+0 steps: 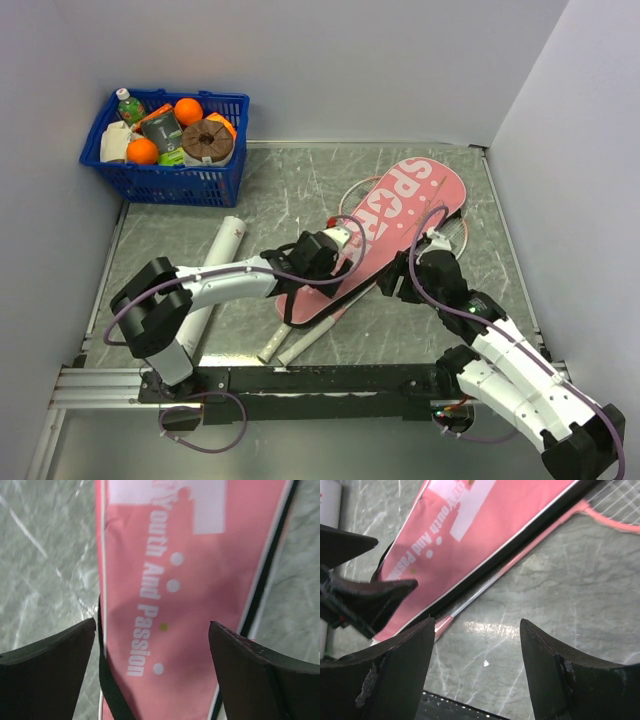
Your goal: Pack up the badminton gear
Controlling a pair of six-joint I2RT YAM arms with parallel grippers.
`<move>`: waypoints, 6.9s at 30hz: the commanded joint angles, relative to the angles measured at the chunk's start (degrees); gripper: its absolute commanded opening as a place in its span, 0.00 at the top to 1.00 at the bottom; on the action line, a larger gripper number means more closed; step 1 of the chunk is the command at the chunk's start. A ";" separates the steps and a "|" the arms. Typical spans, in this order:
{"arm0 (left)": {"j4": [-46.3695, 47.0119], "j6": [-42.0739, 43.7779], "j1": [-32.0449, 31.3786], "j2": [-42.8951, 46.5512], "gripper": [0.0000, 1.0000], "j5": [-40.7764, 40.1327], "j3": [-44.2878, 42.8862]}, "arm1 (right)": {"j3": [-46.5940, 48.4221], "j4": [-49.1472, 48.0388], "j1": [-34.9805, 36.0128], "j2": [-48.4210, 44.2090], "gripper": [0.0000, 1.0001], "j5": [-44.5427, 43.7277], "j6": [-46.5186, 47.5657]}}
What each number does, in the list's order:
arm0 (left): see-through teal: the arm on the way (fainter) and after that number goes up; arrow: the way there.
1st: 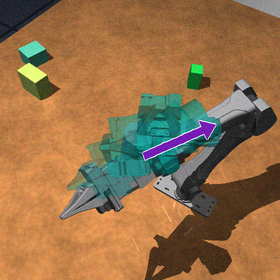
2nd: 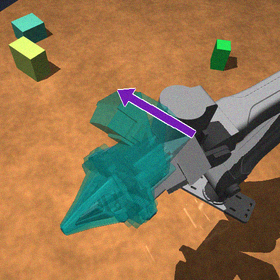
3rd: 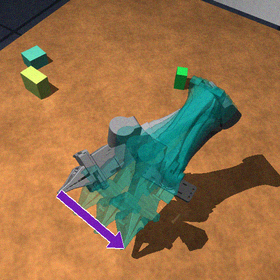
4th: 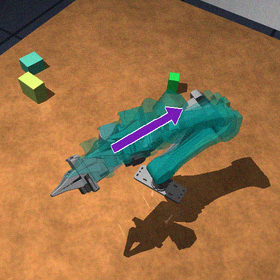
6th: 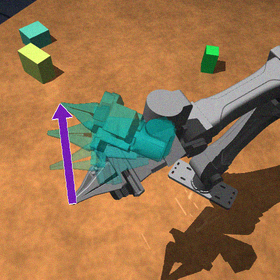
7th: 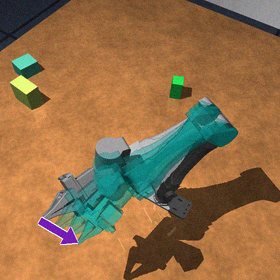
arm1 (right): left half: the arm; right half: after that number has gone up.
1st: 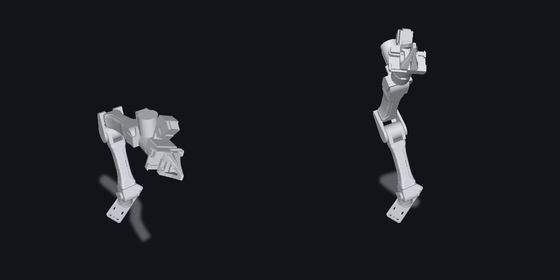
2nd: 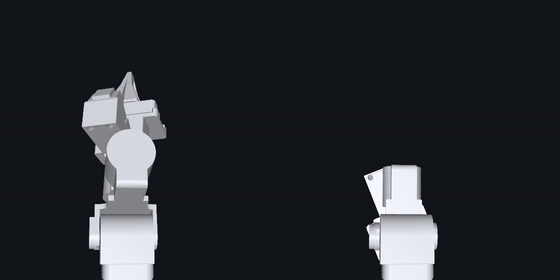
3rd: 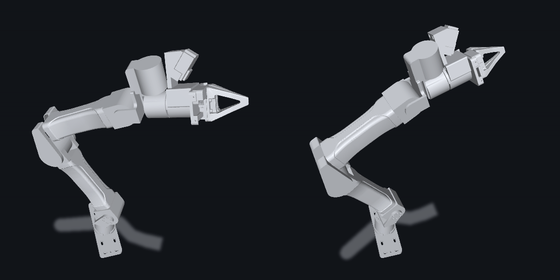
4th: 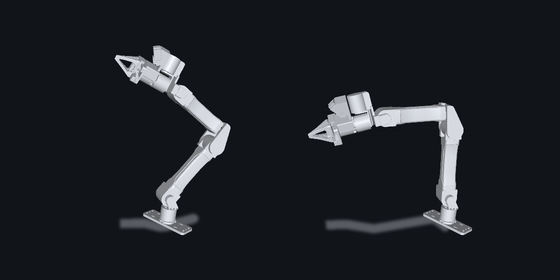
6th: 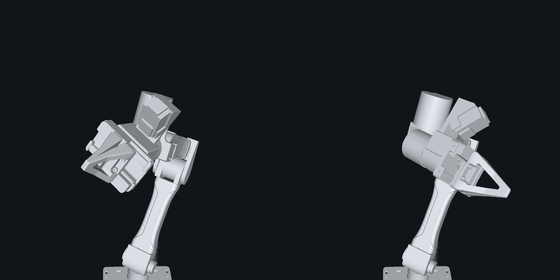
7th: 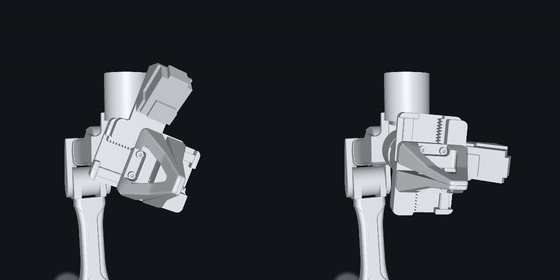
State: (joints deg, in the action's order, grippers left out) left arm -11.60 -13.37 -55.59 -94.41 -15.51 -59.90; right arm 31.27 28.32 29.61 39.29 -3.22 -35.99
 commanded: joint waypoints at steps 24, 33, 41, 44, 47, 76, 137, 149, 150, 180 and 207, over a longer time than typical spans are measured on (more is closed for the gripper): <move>-5.01 -18.97 30.35 16.90 0.92 -0.66 13.32 | -2.44 -12.23 -0.34 6.85 0.31 9.20 0.92; -4.14 -21.17 35.64 10.48 0.95 3.99 15.51 | -3.23 -13.90 -0.25 6.94 0.31 10.78 1.27; -4.67 -25.04 40.90 14.67 0.95 -0.04 18.59 | -4.55 -14.96 -0.34 5.98 0.31 11.92 1.10; -5.37 -25.92 44.32 18.46 0.95 -2.85 19.12 | -4.99 -14.96 -0.34 5.63 0.31 12.45 1.18; -8.26 -26.88 46.36 19.44 0.96 -8.81 17.98 | -5.77 -15.31 -0.25 4.84 0.31 12.45 1.27; -8.19 -24.78 19.34 28.66 0.63 -9.28 12.87 | -3.06 -8.37 -1.65 3.08 0.22 6.84 2.24; 7.11 9.32 -11.73 -12.81 0.59 -9.28 -6.28 | -3.05 -1.42 -14.49 0.88 0.21 6.21 3.91; 7.55 9.67 -11.29 -12.21 0.93 -11.21 -6.55 | -3.32 -1.60 -14.66 0.26 0.22 6.74 4.00; 7.47 9.50 -11.03 -11.94 0.96 -11.21 -6.55 | -3.32 -1.60 -14.66 0.00 0.22 6.74 4.00; 0.08 -9.12 9.45 4.85 0.99 6.80 -11.21 | -0.50 -14.85 -13.17 20.81 0.30 5.24 -3.47; 0.61 -10.28 10.94 7.66 0.99 10.06 -7.51 | -1.64 -31.91 -6.75 42.18 0.62 4.26 -17.18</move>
State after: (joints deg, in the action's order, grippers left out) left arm -12.34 -22.46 -44.88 -89.71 -6.61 -67.70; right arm 29.93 0.14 22.63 78.59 0.43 -50.85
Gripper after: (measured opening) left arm 0.021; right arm 0.448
